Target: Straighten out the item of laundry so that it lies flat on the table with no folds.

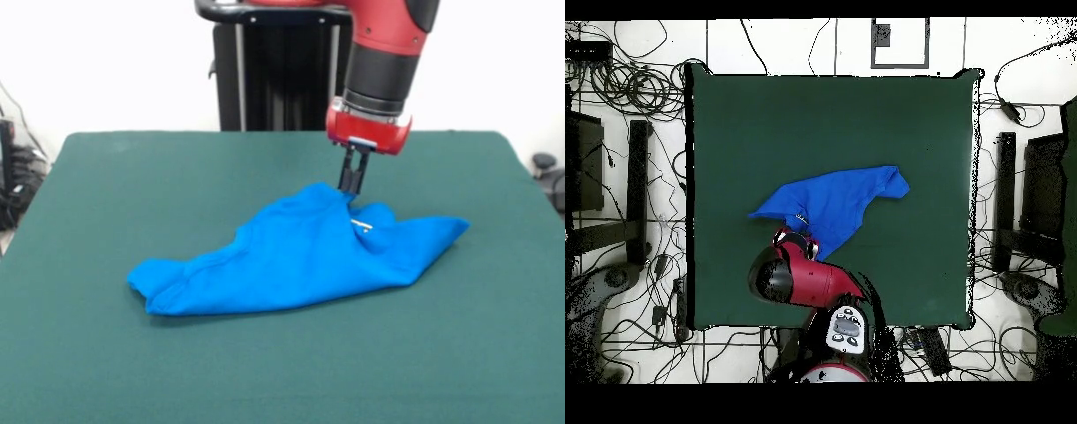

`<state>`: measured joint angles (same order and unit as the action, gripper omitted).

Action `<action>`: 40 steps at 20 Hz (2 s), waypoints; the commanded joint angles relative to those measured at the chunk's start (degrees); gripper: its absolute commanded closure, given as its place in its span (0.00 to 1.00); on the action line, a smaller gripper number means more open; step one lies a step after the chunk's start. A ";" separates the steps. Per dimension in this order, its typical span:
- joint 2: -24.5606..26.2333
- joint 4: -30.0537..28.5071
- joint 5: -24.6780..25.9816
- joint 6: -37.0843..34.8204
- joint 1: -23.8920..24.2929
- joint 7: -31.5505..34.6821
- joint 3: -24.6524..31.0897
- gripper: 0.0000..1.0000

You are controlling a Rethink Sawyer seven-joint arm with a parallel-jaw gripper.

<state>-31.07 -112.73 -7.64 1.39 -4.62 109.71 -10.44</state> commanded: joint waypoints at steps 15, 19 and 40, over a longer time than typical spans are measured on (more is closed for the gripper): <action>-0.59 -0.22 -3.06 -8.77 -0.18 10.01 3.30 1.00; -0.39 -0.70 -2.60 -7.15 0.32 10.31 3.70 1.00; 1.79 -0.20 -2.00 -3.86 1.07 10.50 4.70 0.00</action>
<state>-31.40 -112.73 -7.65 -0.73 -3.21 109.71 -10.43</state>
